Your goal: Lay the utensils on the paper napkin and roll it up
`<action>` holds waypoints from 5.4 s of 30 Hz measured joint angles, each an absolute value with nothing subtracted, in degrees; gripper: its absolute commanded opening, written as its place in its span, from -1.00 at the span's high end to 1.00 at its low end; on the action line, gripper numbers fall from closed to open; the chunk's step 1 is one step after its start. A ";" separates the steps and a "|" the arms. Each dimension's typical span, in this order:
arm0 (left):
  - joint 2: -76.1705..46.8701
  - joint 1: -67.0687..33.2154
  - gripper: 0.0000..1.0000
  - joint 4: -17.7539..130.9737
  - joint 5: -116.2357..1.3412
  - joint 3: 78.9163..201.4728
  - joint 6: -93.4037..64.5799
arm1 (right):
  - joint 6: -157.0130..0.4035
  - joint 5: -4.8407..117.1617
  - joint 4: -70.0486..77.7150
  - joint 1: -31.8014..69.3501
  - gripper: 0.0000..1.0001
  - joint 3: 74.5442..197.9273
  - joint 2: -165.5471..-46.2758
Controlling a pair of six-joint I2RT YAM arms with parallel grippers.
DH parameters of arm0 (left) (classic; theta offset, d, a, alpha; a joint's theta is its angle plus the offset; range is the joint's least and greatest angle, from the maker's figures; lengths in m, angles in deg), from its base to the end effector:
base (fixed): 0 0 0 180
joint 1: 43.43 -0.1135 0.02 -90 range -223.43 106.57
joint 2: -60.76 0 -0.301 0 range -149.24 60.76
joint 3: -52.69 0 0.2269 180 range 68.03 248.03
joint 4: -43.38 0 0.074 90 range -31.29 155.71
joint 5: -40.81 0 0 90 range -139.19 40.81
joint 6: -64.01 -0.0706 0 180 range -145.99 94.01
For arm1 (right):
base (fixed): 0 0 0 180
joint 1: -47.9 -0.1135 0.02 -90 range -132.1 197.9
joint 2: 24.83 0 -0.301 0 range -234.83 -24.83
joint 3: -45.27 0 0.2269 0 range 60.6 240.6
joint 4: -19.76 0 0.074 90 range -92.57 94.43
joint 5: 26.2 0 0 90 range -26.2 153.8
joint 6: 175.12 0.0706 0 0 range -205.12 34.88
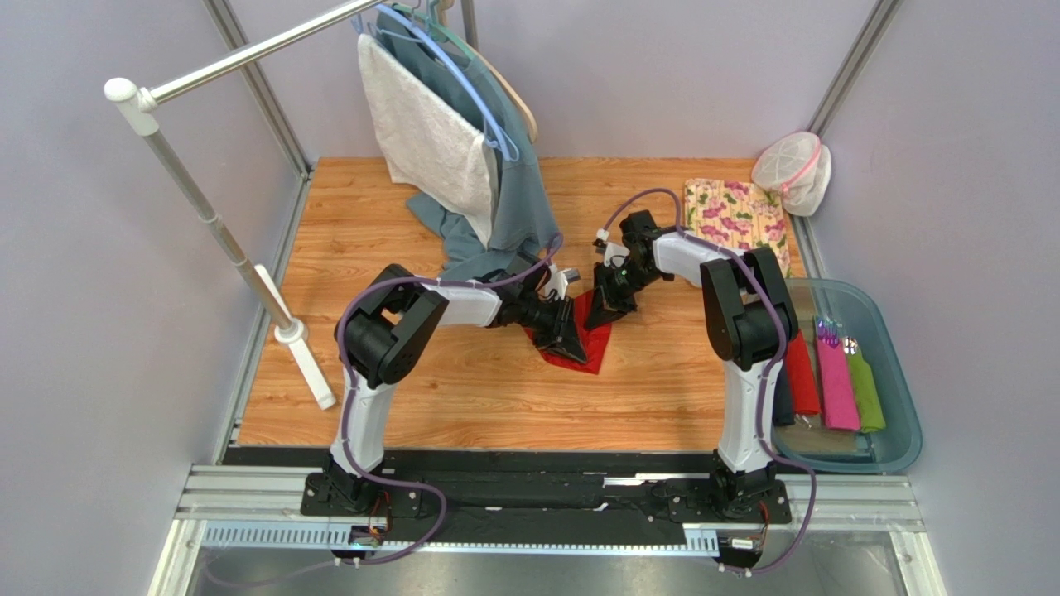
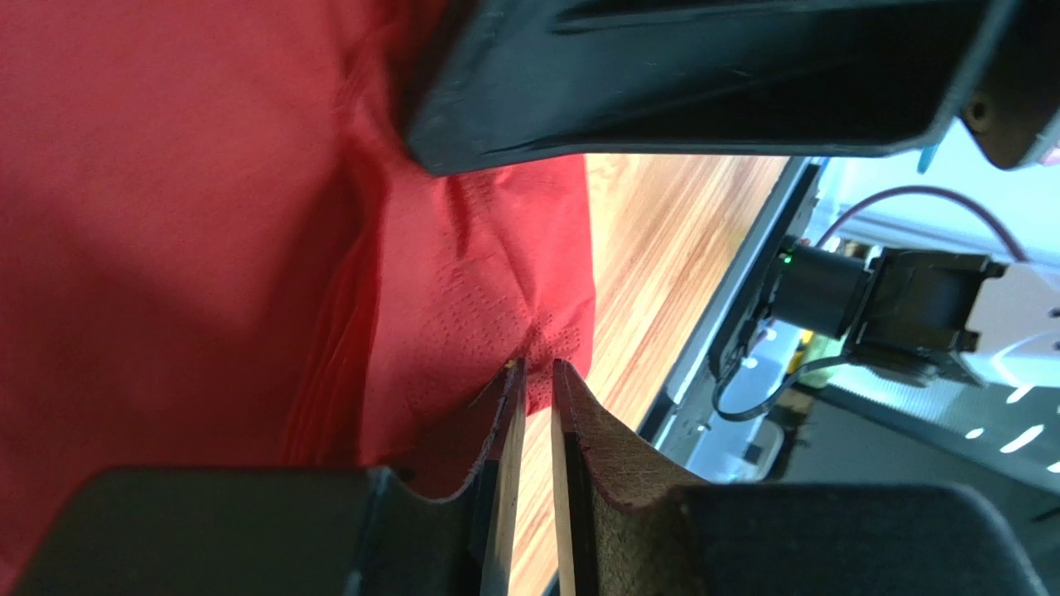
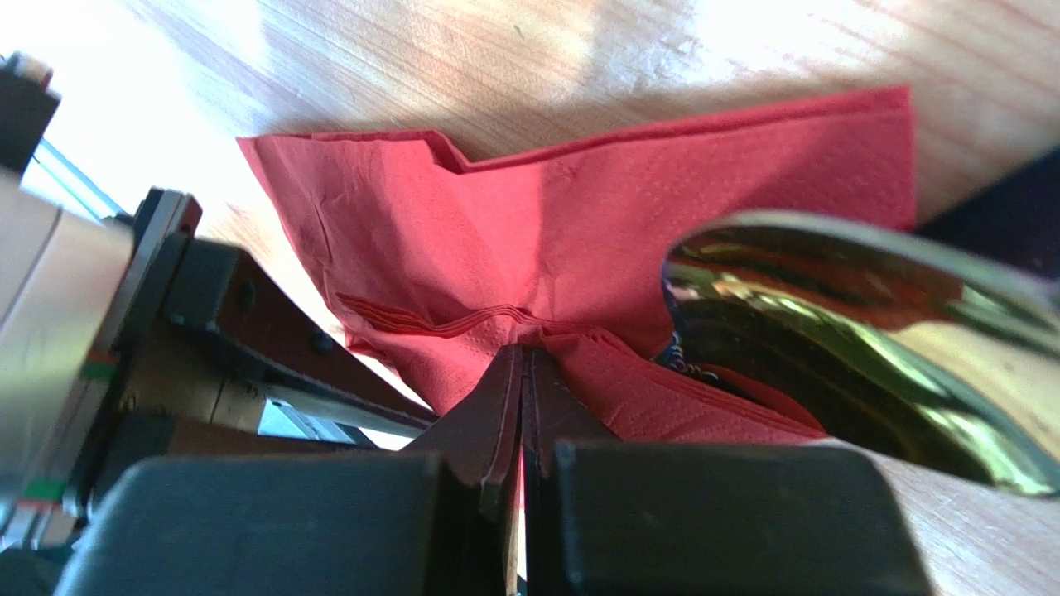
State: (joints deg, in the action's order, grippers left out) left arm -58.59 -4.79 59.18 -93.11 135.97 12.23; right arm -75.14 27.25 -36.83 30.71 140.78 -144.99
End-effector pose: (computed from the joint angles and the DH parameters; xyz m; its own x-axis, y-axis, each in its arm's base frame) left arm 0.3037 -0.3055 0.1441 -0.9679 0.2033 -0.1475 0.2361 0.5358 -0.8107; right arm 0.3672 0.1576 0.1499 -0.9861 -0.1593 -0.0480 -0.1555 0.7801 0.6061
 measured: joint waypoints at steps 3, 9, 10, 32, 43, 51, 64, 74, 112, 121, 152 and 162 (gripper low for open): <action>-58.99 -5.30 0.49 59.99 -93.57 136.23 13.34 | -75.14 27.25 -36.83 30.71 1.00 140.78 -144.99; -58.51 -5.27 0.18 59.47 -94.48 136.14 13.58 | -75.32 27.16 -36.63 30.71 1.00 140.63 -144.97; -57.50 -5.27 0.10 58.90 -94.13 135.14 13.14 | -75.34 27.03 -36.37 30.71 1.00 140.41 -144.84; -36.72 -15.33 -0.49 65.50 -74.38 118.44 11.09 | -78.05 22.74 -33.00 27.39 1.00 133.68 -141.93; -45.87 -14.24 -0.25 56.23 -84.54 122.39 15.96 | -77.96 22.28 -33.20 27.02 1.00 133.31 -141.91; -49.30 -11.61 -0.40 51.42 -90.00 123.86 18.10 | -77.87 22.22 -34.31 27.02 1.00 134.27 -142.61; -32.87 -18.87 -0.50 64.30 -79.99 111.27 19.18 | -75.62 22.46 -34.47 27.04 1.00 134.27 -142.76; -40.87 -14.30 -0.47 51.18 -84.82 113.48 27.66 | -72.91 22.81 -34.27 27.08 1.00 134.10 -142.74; -42.40 -14.85 0.79 47.99 -92.36 114.48 25.03 | -71.43 22.79 -34.27 27.19 1.00 134.16 -142.98; -42.38 -9.84 0.81 50.94 -93.02 122.33 22.26 | -70.07 21.83 -34.73 27.24 1.00 134.93 -144.05; -55.45 -4.84 0.93 73.92 -83.77 138.68 8.82 | -68.52 21.63 -34.71 30.21 0.82 136.87 -143.63; -56.45 -4.88 0.93 76.36 -83.97 140.62 7.90 | -67.34 20.03 -31.36 34.43 0.89 136.35 -140.44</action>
